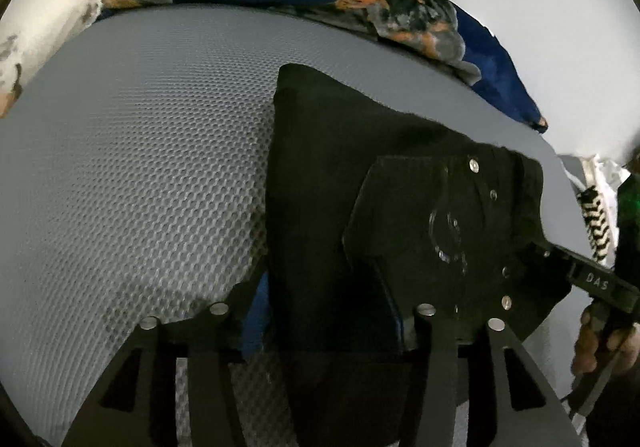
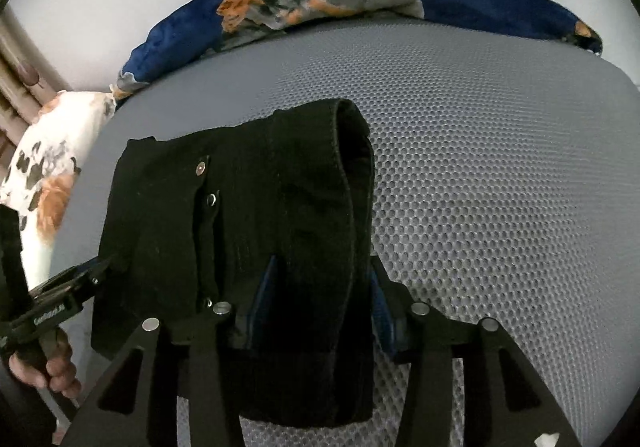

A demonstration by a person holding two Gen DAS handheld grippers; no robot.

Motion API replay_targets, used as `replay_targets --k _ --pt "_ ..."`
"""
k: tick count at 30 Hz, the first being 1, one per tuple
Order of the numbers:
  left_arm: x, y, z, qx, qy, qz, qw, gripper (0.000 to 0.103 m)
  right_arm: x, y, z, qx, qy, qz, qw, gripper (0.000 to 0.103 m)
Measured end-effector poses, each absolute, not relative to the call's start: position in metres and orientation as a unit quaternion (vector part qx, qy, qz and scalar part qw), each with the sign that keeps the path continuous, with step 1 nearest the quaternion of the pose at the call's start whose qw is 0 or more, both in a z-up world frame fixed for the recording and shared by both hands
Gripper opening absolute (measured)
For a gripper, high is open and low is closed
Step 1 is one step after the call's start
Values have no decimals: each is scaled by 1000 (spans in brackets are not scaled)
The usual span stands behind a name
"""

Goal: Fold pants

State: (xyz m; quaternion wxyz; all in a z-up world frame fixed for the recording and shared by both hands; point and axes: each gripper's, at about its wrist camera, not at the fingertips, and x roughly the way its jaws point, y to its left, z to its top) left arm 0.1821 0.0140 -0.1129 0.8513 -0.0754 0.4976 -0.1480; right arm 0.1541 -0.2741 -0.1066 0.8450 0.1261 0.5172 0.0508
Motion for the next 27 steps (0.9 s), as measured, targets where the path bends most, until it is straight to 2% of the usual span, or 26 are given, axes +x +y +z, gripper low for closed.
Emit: replay_targets --k 9,11,13,17,27 --pt "130 11 -95 -24 468 -107 877 57 113 -258 -75 83 480 14 873 46" --pt "117 12 -89 -22 458 -95 884 67 104 -250 -68 71 472 16 879 47" --pt "102 12 -83 -24 450 -86 889 67 94 -244 -63 62 466 16 882 53" --pt "78 10 -77 -22 442 -71 894 68 71 -231 -55 54 457 20 888 56" --pt "37 -1 -68 -11 427 -39 903 70 31 -213 -48 43 442 3 896 72"
